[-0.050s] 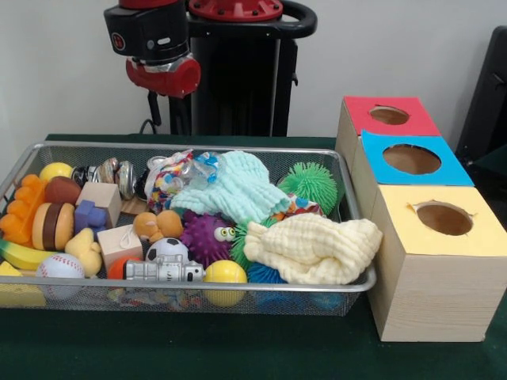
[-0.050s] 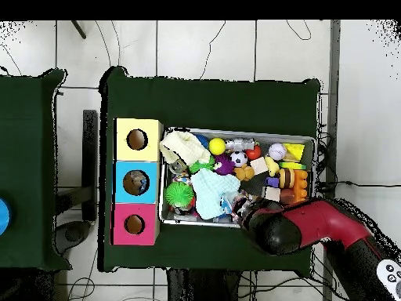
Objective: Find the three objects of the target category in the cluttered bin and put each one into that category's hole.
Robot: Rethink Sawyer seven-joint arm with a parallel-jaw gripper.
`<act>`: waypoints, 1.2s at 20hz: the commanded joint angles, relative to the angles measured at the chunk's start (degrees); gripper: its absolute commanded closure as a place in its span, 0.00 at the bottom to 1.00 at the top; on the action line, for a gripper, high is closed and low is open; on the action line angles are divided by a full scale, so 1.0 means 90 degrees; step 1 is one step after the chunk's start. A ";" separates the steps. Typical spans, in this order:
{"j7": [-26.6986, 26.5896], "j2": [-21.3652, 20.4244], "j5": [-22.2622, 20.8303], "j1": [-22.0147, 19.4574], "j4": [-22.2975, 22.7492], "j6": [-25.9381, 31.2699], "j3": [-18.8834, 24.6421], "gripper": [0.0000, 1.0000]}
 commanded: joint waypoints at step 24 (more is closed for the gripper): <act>0.0102 0.0635 -0.0212 0.0185 -0.0379 -0.0265 0.0137 0.00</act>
